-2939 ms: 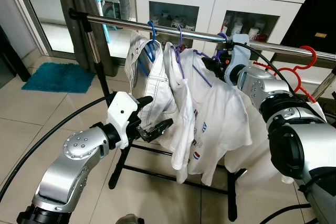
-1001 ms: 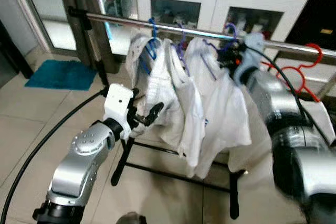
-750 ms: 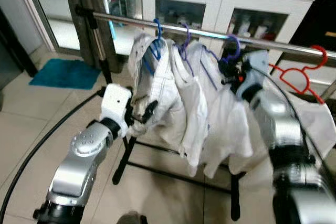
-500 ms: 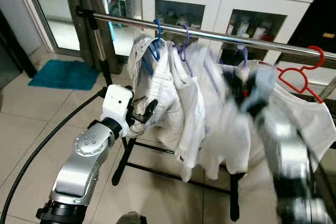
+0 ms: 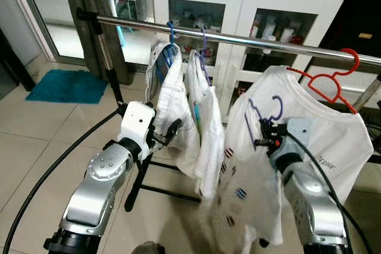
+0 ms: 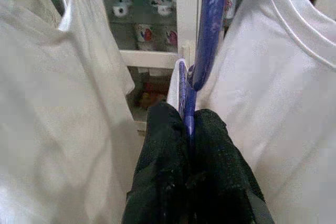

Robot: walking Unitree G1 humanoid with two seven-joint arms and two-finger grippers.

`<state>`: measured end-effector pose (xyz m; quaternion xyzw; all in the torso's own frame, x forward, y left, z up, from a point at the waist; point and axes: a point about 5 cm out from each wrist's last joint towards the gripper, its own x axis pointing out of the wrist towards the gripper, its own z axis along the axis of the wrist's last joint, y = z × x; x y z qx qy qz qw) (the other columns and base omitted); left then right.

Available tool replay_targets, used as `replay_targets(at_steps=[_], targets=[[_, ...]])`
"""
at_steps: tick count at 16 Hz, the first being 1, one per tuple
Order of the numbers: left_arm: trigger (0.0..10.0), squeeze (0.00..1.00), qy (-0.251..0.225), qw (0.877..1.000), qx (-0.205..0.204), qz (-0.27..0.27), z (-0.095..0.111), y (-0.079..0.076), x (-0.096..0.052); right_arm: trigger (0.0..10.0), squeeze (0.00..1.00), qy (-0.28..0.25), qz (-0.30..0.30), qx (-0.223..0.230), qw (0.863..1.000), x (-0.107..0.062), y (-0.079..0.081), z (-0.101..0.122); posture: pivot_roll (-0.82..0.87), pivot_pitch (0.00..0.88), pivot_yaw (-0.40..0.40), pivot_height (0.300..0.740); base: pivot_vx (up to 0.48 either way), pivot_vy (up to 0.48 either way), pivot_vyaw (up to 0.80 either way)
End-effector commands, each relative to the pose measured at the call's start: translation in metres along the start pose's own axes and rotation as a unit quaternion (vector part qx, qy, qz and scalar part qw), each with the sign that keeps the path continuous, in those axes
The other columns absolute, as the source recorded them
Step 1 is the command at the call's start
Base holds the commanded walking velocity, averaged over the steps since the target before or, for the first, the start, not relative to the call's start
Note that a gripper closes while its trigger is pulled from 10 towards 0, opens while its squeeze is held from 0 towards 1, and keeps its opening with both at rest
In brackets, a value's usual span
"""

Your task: Hang hanger

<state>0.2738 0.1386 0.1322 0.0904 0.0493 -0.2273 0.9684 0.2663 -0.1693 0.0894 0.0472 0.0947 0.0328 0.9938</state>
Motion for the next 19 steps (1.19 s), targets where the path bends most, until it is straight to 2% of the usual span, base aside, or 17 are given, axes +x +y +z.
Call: replay_targets(at_steps=[1, 3, 11, 19], targets=[[10.0, 0.00, 0.006, 1.000, 0.005, -0.005, -0.002, -0.002, 0.001, 0.0, 0.00, -0.015, -0.010, -0.001, 1.000, -0.003, -0.001, 0.007, -0.06, 0.000, -0.004, 0.740, -0.274, 0.000, 0.00], [10.0, 0.00, 0.007, 1.000, 0.005, -0.010, -0.003, -0.004, 0.000, 0.0, 0.00, -0.006, -0.013, -0.001, 1.000, -0.008, 0.003, 0.006, -0.06, 0.000, -0.003, 0.740, -0.276, 0.000, 0.00], [10.0, 0.00, 0.012, 1.000, -0.007, -0.005, -0.008, -0.006, -0.003, 0.0, 0.00, -0.003, -0.004, -0.004, 1.000, -0.008, 0.009, 0.007, -0.06, 0.000, -0.009, 0.740, -0.275, 0.000, 0.00], [10.0, 0.00, 0.011, 1.000, 0.000, -0.012, -0.008, -0.010, 0.000, 0.0, 0.00, -0.008, 0.004, -0.003, 1.000, -0.009, 0.013, 0.011, -0.07, 0.000, -0.009, 0.740, -0.278, 0.000, 0.00]])
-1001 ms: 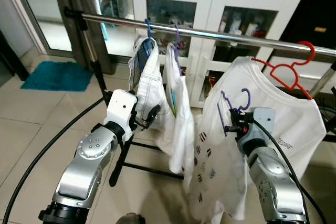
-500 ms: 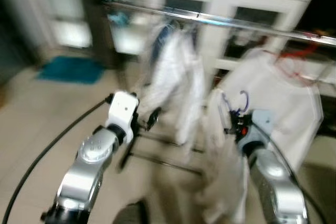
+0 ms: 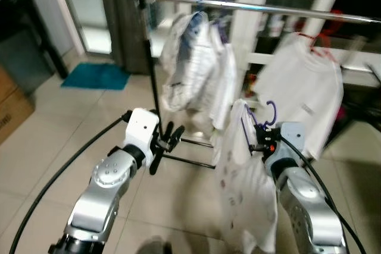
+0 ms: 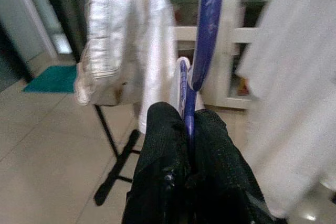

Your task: Hang hanger

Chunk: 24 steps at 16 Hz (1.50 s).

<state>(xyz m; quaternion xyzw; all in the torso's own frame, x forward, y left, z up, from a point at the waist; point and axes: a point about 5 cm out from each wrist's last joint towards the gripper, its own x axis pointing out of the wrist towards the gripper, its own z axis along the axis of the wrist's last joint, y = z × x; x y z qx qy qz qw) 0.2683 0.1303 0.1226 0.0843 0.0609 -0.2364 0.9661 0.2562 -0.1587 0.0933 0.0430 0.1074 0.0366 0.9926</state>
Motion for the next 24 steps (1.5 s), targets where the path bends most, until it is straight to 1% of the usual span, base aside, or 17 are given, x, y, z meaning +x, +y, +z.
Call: replay_targets(at_steps=[1, 4, 6, 7, 8, 9, 10, 12, 13, 14, 15, 17, 19, 20, 21, 23, 24], targets=[[10.0, 0.00, 0.003, 1.000, 0.010, 0.000, 0.000, 0.001, 0.001, 0.0, 0.00, -0.022, 0.001, 0.001, 1.000, 0.000, 0.001, 0.010, -0.07, 0.000, -0.010, 0.740, -0.277, 0.000, 0.00], [10.0, 0.00, 0.003, 1.000, 0.008, 0.001, -0.001, 0.001, 0.001, 0.0, 0.00, -0.022, 0.007, 0.002, 1.000, 0.000, 0.002, 0.011, -0.07, 0.000, -0.013, 0.740, -0.280, 0.000, 0.00], [10.0, 0.00, 0.004, 1.000, 0.002, 0.002, -0.001, 0.001, 0.002, 0.0, 0.00, -0.041, 0.055, 0.016, 0.998, 0.000, 0.014, 0.017, -0.07, 0.000, -0.012, 0.740, -0.137, 0.000, 0.00], [10.0, 0.05, -0.003, 1.000, -0.006, -0.005, 0.001, 0.002, 0.003, 0.0, 0.00, -0.051, 0.100, 0.036, 0.993, -0.001, 0.026, 0.022, -0.07, 0.000, -0.010, 0.740, 0.000, 0.000, 0.00], [10.0, 1.00, -0.019, 1.000, -0.016, 0.002, 0.006, 0.004, 0.005, 0.0, 0.00, -0.058, 0.130, 0.037, 0.989, -0.002, 0.033, 0.024, -0.07, 0.000, -0.008, 0.740, 0.000, 0.000, 0.00], [10.0, 1.00, -0.035, 0.999, -0.009, 0.008, 0.012, 0.008, 0.008, 0.0, 0.00, -0.067, 0.165, 0.036, 0.983, -0.003, 0.042, 0.029, -0.07, 0.000, -0.003, 0.740, 0.000, 0.000, 0.00], [10.0, 1.00, -0.034, 0.999, 0.005, 0.010, 0.016, 0.013, 0.013, 0.0, 0.00, -0.078, 0.192, 0.044, 0.977, -0.001, 0.049, 0.035, -0.06, 0.000, -0.006, 0.740, 0.000, 0.000, 0.00], [10.0, 1.00, -0.045, 0.998, 0.040, 0.009, 0.028, 0.020, 0.022, 0.0, 0.00, -0.102, 0.223, 0.056, 0.968, 0.003, 0.052, 0.052, -0.05, 0.000, -0.027, 0.740, 0.000, 0.000, 0.00], [10.0, 1.00, -0.048, 0.998, 0.045, 0.011, 0.030, 0.022, 0.024, 0.0, 0.00, -0.107, 0.228, 0.061, 0.966, 0.004, 0.051, 0.056, -0.05, 0.000, -0.027, 0.740, 0.000, 0.000, 0.00], [10.0, 0.15, -0.050, 0.998, 0.029, -0.003, 0.031, 0.020, 0.032, 0.0, 0.00, -0.121, 0.269, 0.077, 0.952, 0.001, 0.054, 0.066, -0.06, 0.000, -0.022, 0.740, 0.000, 0.000, 0.00], [10.0, 0.00, -0.051, 0.998, 0.036, -0.011, 0.032, 0.018, 0.035, 0.0, 0.00, -0.121, 0.281, 0.075, 0.949, 0.000, 0.055, 0.067, -0.06, 0.000, -0.034, 0.740, 0.000, 0.000, 0.00], [10.0, 0.00, -0.050, 0.997, 0.063, -0.018, 0.036, 0.017, 0.043, 0.0, 0.00, -0.122, 0.305, 0.075, 0.942, -0.002, 0.058, 0.070, -0.06, 0.000, -0.043, 0.740, 0.000, 0.000, 0.00], [9.8, 0.00, -0.057, 0.996, 0.069, -0.023, 0.037, 0.018, 0.047, 0.0, 0.00, -0.124, 0.319, 0.083, 0.936, -0.003, 0.060, 0.072, -0.06, 0.000, -0.048, 0.740, 0.000, 0.000, 0.00], [4.1, 0.00, -0.059, 0.995, 0.075, -0.022, 0.037, 0.019, 0.049, 0.0, 0.00, -0.124, 0.325, 0.087, 0.933, -0.004, 0.061, 0.072, -0.07, 0.000, -0.041, 0.740, 0.000, 0.000, 0.00], [2.5, 0.00, -0.061, 0.995, 0.083, -0.017, 0.037, 0.020, 0.051, 0.0, 0.00, -0.123, 0.334, 0.090, 0.930, -0.006, 0.063, 0.072, -0.07, 0.000, -0.029, 0.740, 0.000, 0.000, 0.00], [1.5, 0.00, -0.063, 0.993, 0.096, -0.001, 0.038, 0.023, 0.055, 0.0, 0.00, -0.124, 0.345, 0.098, 0.925, -0.010, 0.064, 0.072, -0.07, 0.000, -0.021, 0.740, 0.000, 0.000, 0.00], [0.3, 0.00, -0.066, 0.992, 0.104, 0.026, 0.041, 0.028, 0.057, 0.0, 0.00, -0.127, 0.351, 0.111, 0.921, -0.012, 0.064, 0.073, -0.08, 0.000, -0.019, 0.740, 0.000, 0.000, 0.00]])
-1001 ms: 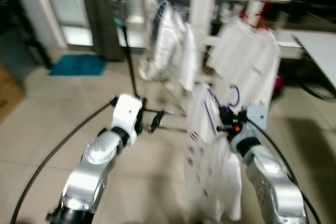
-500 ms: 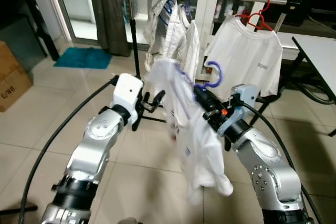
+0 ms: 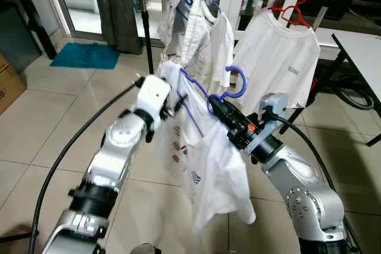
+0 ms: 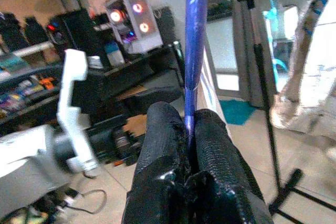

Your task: Hang hanger

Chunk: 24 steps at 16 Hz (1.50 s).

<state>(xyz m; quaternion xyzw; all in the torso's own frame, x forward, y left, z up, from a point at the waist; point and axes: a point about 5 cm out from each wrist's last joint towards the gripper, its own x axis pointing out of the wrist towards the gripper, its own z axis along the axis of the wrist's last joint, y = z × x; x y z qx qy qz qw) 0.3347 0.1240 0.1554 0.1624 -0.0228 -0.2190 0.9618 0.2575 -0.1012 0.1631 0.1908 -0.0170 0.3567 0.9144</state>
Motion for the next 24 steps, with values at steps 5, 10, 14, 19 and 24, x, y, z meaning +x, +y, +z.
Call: replay_targets(at_steps=[5, 10, 14, 19, 24], targets=[[0.0, 0.00, -0.010, 1.000, 0.003, 0.003, 0.001, 0.003, 0.010, 0.0, 0.00, -0.032, 0.058, 0.029, 0.997, -0.005, 0.017, 0.012, -0.09, 0.000, -0.017, 0.740, 0.000, 0.000, 0.00], [0.0, 0.00, -0.011, 1.000, 0.006, 0.001, 0.001, 0.005, 0.015, 0.0, 0.00, -0.034, 0.068, 0.033, 0.997, -0.005, 0.018, 0.014, -0.09, 0.000, -0.009, 0.740, 0.000, 0.000, 0.00], [0.0, 0.00, -0.014, 1.000, 0.005, 0.003, 0.001, 0.005, 0.018, 0.0, 0.00, -0.035, 0.063, 0.032, 0.997, -0.006, 0.017, 0.015, -0.10, 0.000, -0.003, 0.740, 0.000, 0.000, 0.00], [0.0, 0.00, -0.015, 1.000, 0.000, 0.004, 0.001, 0.006, 0.019, 0.0, 0.00, -0.031, 0.059, 0.026, 0.997, -0.005, 0.013, 0.016, -0.09, 0.000, -0.014, 0.740, 0.000, 0.000, 0.00], [0.0, 0.00, -0.074, 0.995, -0.058, -0.014, 0.017, 0.018, 0.006, 0.0, 0.00, 0.047, 0.001, -0.040, 0.998, -0.005, -0.008, 0.002, -0.08, 0.000, -0.029, 0.740, 0.000, 0.000, 0.00]])
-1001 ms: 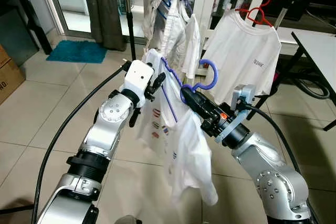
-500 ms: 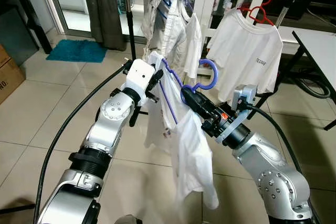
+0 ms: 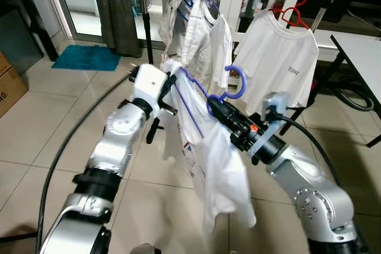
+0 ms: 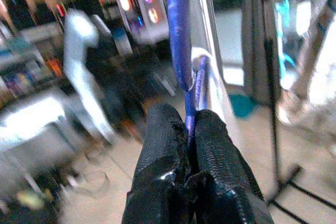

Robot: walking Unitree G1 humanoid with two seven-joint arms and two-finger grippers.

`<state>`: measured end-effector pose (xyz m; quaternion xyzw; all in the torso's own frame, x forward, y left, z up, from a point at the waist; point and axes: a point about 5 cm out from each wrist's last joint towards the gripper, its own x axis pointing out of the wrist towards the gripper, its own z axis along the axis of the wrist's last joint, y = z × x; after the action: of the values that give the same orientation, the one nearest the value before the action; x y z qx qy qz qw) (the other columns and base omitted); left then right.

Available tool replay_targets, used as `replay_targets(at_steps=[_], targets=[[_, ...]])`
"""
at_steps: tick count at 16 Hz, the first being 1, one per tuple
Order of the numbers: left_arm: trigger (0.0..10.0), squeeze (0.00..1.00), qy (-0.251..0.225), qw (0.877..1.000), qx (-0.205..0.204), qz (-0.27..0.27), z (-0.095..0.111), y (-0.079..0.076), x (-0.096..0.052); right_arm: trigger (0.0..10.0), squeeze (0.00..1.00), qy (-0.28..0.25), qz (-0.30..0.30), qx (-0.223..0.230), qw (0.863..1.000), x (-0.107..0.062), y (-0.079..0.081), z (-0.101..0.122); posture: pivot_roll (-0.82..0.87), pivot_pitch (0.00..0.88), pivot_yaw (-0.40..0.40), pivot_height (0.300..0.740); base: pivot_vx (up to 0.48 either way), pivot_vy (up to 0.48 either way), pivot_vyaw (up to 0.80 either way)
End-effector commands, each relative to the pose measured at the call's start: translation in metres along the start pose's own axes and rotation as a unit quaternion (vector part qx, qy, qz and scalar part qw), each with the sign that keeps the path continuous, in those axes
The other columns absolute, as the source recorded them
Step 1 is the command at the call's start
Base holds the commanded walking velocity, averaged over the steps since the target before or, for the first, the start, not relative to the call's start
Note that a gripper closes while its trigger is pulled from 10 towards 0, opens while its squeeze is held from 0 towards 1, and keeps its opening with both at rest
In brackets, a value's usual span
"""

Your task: Hang hanger

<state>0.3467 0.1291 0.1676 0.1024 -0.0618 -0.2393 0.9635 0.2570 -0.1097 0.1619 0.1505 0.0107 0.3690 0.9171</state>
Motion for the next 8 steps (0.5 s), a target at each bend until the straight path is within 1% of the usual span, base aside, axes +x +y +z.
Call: replay_targets(at_steps=[1, 2, 3, 4, 5, 6, 7, 8], targets=[[0.0, 0.00, -0.032, 0.999, -0.018, -0.007, 0.013, 0.006, -0.004, 0.0, 0.00, 0.019, -0.003, -0.022, 1.000, 0.000, -0.004, -0.003, -0.08, 0.000, -0.029, 0.740, 0.000, 0.000, 0.00], [0.0, 0.00, -0.062, 0.997, -0.049, -0.017, 0.024, 0.014, -0.010, 0.0, 0.00, 0.053, 0.007, -0.040, 0.998, -0.005, -0.006, -0.010, -0.08, 0.000, -0.028, 0.740, 0.000, 0.000, 0.00], [0.0, 0.00, -0.078, 0.994, -0.066, -0.022, 0.031, 0.018, -0.013, 0.0, 0.00, 0.075, 0.014, -0.053, 0.996, -0.009, -0.008, -0.015, -0.08, 0.000, -0.028, 0.740, 0.000, 0.000, 0.00], [0.0, 0.00, -0.093, 0.991, -0.089, -0.046, 0.042, 0.027, -0.020, 0.0, 0.00, 0.112, 0.028, -0.073, 0.991, -0.017, -0.011, -0.022, -0.08, 0.000, -0.030, 0.740, 0.000, 0.000, 0.00], [0.0, 0.00, -0.091, 0.992, -0.081, -0.046, 0.044, 0.032, -0.021, 0.0, 0.00, 0.118, 0.034, -0.075, 0.990, -0.020, -0.011, -0.022, -0.08, 0.000, -0.029, 0.740, 0.000, 0.000, 0.00], [0.0, 0.00, -0.076, 0.995, -0.054, -0.022, 0.044, 0.046, -0.023, 0.0, 0.00, 0.123, 0.048, -0.075, 0.988, -0.024, -0.011, -0.021, -0.08, 0.000, -0.027, 0.740, 0.000, 0.000, 0.00], [0.0, 0.00, -0.049, 0.998, -0.022, 0.019, 0.042, 0.063, -0.025, 0.0, 0.00, 0.121, 0.062, -0.073, 0.988, -0.027, -0.011, -0.019, -0.08, 0.000, -0.025, 0.740, 0.000, 0.000, 0.00], [0.0, 0.00, 0.022, 0.991, 0.052, 0.121, 0.033, 0.100, -0.032, 0.0, 0.00, 0.096, 0.088, -0.049, 0.990, -0.034, -0.010, -0.009, -0.07, 0.000, -0.023, 0.740, 0.000, 0.000, 0.00]])
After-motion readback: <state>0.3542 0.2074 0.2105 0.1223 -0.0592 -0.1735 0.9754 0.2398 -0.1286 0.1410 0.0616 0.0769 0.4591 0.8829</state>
